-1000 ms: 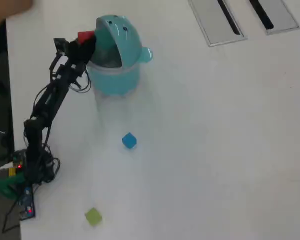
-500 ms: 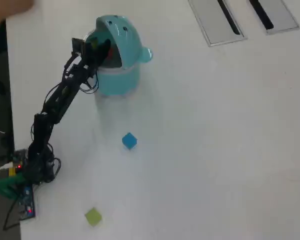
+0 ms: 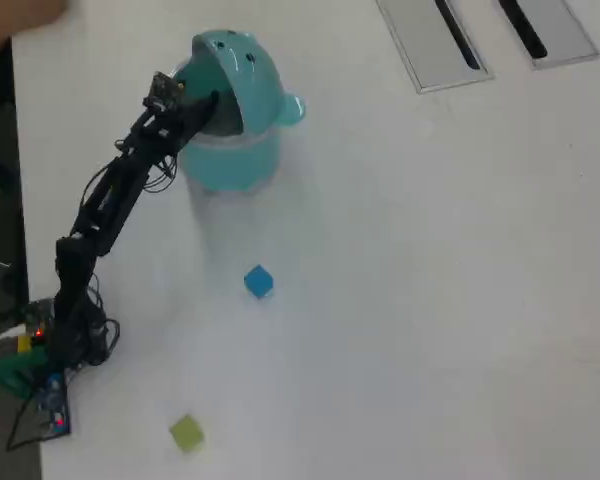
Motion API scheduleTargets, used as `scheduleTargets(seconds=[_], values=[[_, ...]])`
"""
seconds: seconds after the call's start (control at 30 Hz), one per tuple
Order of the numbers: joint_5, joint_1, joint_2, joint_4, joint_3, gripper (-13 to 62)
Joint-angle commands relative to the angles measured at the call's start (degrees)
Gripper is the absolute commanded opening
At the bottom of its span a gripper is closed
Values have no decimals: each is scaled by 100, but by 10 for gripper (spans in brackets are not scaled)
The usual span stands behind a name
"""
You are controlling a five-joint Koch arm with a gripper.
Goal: Grasp RGB lego blocks and put them in the bin one by one.
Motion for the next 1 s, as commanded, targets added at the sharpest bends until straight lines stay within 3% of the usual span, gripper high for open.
scheduleTargets(seconds=[0.0, 0.57, 0.73, 0.97], values=[[9, 114, 642, 44, -316, 314], [9, 1248, 3779, -176, 2391, 341], [18, 1354, 4676, -1485, 3911, 339], [35, 1362, 5739, -1758, 5994, 340]])
